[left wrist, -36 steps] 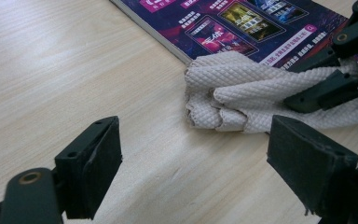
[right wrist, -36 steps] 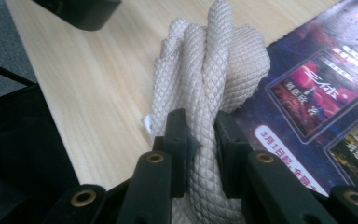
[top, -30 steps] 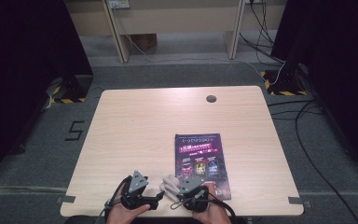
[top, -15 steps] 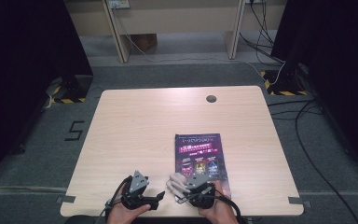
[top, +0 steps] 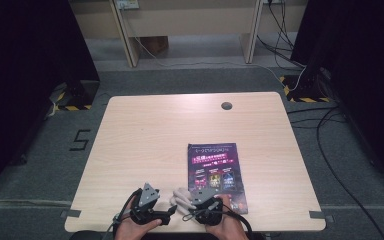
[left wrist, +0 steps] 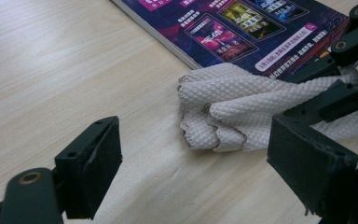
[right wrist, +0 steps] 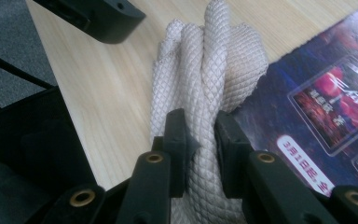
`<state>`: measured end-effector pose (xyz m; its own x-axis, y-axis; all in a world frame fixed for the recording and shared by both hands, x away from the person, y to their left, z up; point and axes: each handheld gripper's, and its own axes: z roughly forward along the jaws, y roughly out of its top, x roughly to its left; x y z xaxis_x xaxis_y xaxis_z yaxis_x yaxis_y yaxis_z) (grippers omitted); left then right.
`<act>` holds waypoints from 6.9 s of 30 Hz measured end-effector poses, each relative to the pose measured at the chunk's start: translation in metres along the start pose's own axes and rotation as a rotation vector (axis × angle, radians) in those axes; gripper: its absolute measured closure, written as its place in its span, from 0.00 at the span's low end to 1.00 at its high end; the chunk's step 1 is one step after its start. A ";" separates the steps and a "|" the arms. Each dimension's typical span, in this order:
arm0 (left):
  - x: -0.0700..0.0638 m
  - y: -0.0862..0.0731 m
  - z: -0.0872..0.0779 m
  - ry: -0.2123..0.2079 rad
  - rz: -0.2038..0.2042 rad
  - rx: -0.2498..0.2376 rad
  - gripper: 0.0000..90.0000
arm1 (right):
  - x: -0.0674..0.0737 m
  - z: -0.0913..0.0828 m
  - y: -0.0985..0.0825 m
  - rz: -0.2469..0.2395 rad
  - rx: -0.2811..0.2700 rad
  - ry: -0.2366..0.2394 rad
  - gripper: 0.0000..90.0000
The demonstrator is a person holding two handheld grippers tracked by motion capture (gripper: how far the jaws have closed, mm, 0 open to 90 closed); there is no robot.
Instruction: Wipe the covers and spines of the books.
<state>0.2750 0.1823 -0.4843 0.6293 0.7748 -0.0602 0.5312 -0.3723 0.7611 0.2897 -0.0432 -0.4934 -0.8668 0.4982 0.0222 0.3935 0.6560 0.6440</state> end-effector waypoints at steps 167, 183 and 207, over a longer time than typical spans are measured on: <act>-0.031 0.019 0.065 -0.065 0.106 0.078 0.18 | -0.113 0.033 0.039 0.115 -0.026 -0.108 0.86; -0.032 0.018 0.065 -0.056 0.109 0.075 0.18 | -0.102 0.020 0.024 0.111 -0.030 -0.082 0.88; -0.032 0.018 0.065 -0.060 0.103 0.075 0.18 | -0.146 -0.064 -0.018 0.266 -0.144 -0.234 0.89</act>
<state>0.3014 0.1176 -0.5104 0.7142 0.6995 -0.0245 0.5016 -0.4872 0.7149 0.3891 -0.1641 -0.4593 -0.6398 0.7676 0.0385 0.5339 0.4080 0.7406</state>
